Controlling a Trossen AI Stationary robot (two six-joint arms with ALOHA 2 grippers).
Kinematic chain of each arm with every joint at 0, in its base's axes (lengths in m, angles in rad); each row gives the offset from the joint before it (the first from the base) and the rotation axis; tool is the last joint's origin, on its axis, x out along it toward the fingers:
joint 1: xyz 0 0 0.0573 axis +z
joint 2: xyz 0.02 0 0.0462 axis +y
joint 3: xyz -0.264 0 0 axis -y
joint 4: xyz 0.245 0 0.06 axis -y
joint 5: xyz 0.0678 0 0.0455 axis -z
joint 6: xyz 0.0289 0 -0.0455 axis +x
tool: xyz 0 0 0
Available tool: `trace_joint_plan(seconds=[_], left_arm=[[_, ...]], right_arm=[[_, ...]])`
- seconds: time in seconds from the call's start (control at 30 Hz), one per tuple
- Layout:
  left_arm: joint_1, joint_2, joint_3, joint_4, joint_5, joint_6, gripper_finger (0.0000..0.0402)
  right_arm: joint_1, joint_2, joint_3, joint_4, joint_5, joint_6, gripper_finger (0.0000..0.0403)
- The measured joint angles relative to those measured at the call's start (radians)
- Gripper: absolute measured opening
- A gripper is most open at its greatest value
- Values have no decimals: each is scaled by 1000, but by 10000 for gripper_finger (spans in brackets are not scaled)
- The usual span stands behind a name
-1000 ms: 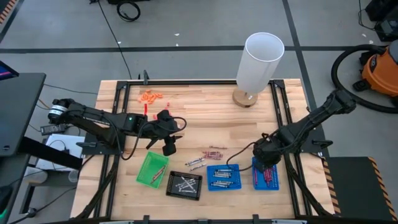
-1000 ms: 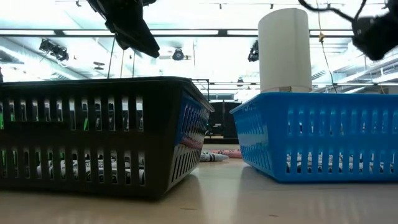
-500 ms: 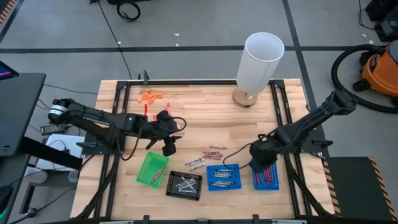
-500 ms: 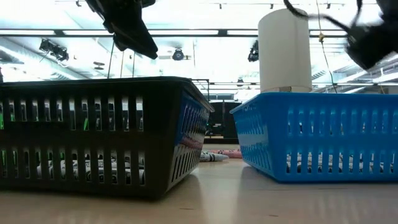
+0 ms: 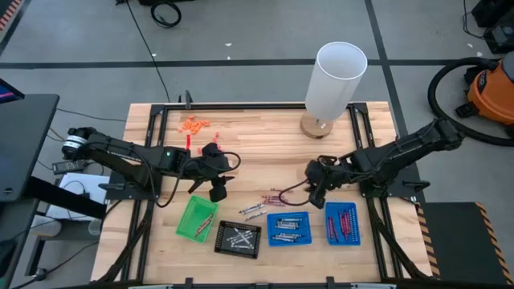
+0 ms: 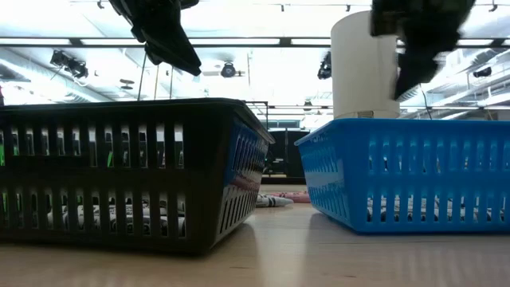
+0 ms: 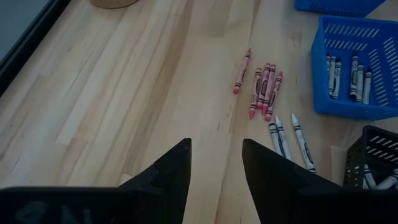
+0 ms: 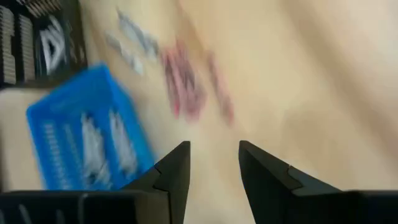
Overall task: Sort crayons
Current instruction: Put the pink crayon into the green basket
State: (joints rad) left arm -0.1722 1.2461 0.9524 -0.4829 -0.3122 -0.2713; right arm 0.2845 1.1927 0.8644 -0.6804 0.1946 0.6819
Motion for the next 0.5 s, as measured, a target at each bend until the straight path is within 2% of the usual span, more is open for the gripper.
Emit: trace_joint_plan(seconds=[0.1,0.2,0.33,0.5], left_arm=[[9,0,0,1,0,-2,153],[30,0,0,13,0,-34,153],[40,0,0,29,-1,-71,153],[39,0,0,30,0,-76,153]], right_arm=[[-20,0,-42,165,115,-198,145],[-52,5,-105,358,181,-328,145],[-105,58,-189,585,144,-386,146],[-138,189,-217,727,70,-410,146]])
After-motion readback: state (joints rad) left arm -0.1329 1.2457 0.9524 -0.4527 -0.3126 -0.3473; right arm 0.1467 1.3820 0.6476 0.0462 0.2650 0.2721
